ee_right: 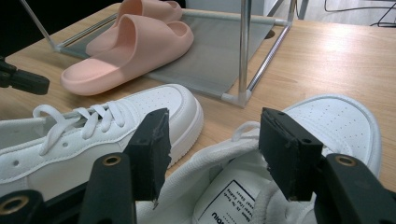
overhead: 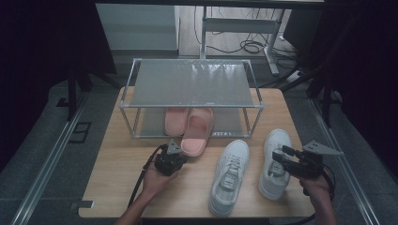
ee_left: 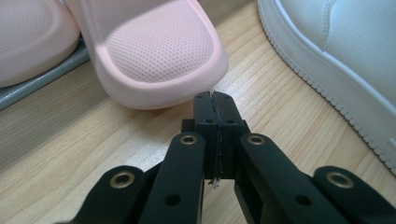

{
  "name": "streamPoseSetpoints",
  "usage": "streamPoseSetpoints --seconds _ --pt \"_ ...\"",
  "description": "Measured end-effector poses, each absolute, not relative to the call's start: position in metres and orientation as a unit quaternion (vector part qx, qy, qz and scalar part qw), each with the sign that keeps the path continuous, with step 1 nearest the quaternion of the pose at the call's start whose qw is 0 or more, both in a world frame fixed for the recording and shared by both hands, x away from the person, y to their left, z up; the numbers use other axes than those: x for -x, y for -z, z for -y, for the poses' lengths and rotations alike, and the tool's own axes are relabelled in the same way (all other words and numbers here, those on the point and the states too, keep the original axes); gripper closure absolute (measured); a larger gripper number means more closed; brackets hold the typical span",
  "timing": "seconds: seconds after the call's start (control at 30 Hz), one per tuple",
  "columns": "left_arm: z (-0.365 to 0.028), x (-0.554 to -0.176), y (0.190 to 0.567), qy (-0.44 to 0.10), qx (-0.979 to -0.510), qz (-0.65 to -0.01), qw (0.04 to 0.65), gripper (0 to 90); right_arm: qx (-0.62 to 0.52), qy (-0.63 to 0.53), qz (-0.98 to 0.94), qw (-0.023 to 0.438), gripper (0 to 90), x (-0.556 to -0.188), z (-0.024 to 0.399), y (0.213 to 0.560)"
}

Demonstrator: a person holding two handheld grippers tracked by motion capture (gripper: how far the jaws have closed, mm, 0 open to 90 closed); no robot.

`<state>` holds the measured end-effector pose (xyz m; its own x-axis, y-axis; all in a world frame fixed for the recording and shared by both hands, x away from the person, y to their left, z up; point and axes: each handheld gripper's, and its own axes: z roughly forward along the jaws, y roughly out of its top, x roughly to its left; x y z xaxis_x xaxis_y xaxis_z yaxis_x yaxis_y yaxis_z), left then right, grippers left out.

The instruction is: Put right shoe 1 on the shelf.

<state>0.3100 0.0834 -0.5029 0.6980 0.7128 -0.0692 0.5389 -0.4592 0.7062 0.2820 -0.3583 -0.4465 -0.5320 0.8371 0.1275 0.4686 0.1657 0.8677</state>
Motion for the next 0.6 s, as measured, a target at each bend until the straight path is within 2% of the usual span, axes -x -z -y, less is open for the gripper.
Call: streamPoseSetpoints --seconds 0.6 --pt "-0.064 -0.326 0.506 -0.112 -0.856 -0.363 0.351 90.0 -0.443 -0.470 -0.737 0.196 43.8 -0.282 0.359 0.446"
